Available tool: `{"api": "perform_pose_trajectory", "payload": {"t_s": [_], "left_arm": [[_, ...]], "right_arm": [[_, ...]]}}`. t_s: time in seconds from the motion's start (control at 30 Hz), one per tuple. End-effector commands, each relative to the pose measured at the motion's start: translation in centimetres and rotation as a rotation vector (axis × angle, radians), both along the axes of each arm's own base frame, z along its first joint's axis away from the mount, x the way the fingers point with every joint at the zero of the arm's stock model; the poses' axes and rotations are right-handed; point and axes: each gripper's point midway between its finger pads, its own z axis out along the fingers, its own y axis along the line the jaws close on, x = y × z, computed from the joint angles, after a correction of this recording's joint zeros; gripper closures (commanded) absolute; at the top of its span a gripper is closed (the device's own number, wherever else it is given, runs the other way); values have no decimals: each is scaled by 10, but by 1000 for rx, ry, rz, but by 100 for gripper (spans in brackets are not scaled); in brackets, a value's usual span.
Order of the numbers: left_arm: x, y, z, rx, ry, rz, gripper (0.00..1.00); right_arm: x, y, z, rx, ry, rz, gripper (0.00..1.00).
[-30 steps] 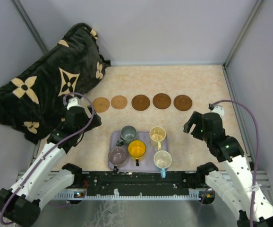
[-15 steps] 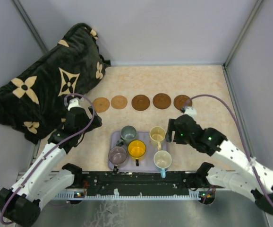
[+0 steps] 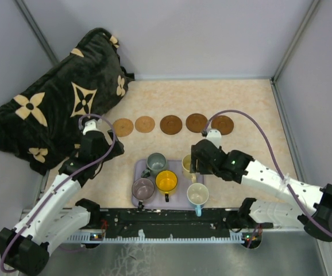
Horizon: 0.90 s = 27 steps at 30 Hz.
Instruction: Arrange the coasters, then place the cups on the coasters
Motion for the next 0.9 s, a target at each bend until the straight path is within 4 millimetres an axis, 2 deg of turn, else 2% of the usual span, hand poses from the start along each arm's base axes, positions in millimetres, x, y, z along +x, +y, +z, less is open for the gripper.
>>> {"api": "perform_pose_trajectory", "payload": {"t_s": [0.0,0.3,0.87], "left_arm": [[0,-6,-4,-28,-6,-12,0],[4,-7,-5,-13,6,-15,0],[4,-3,-8,5,5,-6,0]], "right_arm": [[-7,19,-7,34,12,16,37],[-24,36,-41,-8,78,46,40],[-11,24,-62,-94,47,-44,47]]}}
